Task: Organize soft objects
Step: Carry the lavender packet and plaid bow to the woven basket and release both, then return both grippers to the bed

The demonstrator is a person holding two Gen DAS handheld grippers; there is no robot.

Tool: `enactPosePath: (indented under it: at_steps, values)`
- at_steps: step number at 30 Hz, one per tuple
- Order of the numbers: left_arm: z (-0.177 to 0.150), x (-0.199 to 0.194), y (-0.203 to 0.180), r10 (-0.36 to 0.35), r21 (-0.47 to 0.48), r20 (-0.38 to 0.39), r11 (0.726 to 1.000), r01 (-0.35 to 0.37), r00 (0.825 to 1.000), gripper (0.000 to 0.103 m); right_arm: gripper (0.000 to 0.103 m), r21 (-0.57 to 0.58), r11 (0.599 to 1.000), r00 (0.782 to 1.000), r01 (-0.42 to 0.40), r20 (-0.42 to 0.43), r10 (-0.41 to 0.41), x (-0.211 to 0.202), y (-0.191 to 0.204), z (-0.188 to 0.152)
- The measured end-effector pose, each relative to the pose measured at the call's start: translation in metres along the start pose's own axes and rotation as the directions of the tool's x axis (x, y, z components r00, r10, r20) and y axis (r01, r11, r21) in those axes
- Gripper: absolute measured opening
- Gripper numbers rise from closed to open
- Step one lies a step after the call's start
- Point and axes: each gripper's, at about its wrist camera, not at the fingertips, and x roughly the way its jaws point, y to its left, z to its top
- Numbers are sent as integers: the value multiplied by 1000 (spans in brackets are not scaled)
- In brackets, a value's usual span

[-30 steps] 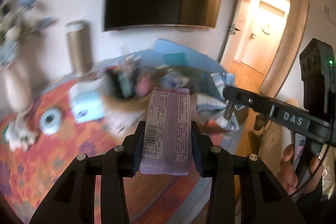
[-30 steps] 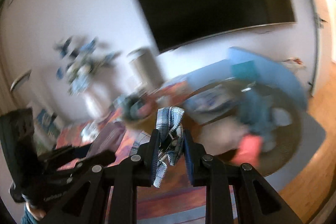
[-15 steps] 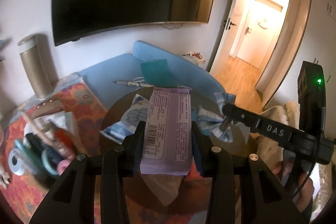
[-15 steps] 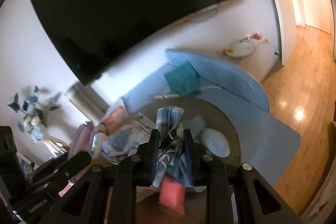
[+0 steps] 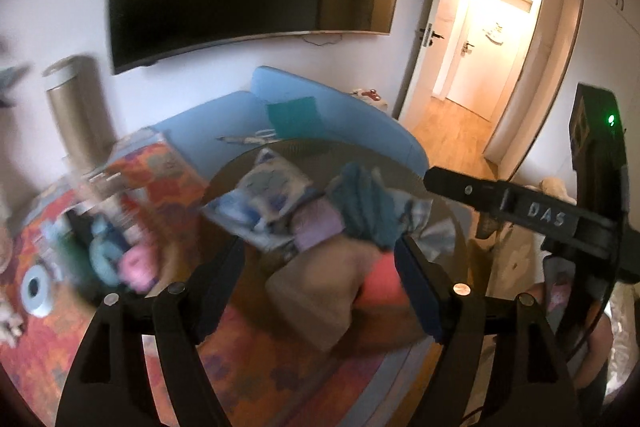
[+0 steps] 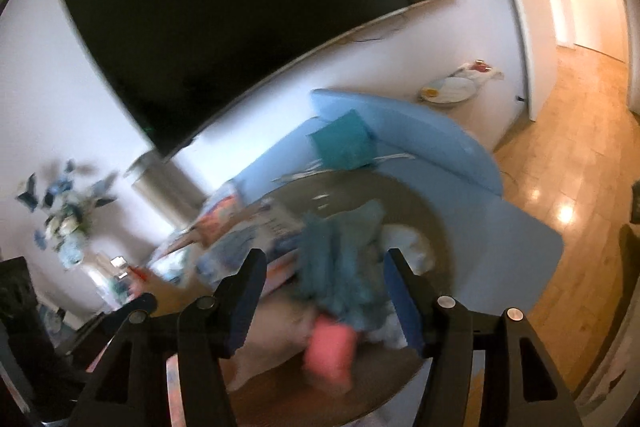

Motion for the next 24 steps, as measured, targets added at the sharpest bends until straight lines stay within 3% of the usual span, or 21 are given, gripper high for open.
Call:
enactPosePath:
  at_steps: [6, 11, 14, 20, 24]
  values:
    - [-35, -65, 48, 77, -65, 63, 995, -73, 995, 76, 59, -119, 987, 992, -105, 61, 113, -30, 78, -25]
    - [-63, -117, 107, 226, -171, 83, 963, -209, 971, 76, 64, -284, 931, 971, -231, 0, 241, -33, 166, -53]
    - [-80, -148, 145, 325, -243, 69, 922, -300, 943, 76, 80, -381, 876, 954, -294, -59, 295, -25, 219, -81]
    - [-115, -188, 215, 471, -342, -4, 828, -443, 882, 76, 81, -518, 780, 936, -350, -172, 306, 13, 306, -137]
    - [-140, -191, 262, 529, -400, -66, 763, -508, 846, 76, 81, -546, 750, 927, -374, -244, 284, 48, 346, -157]
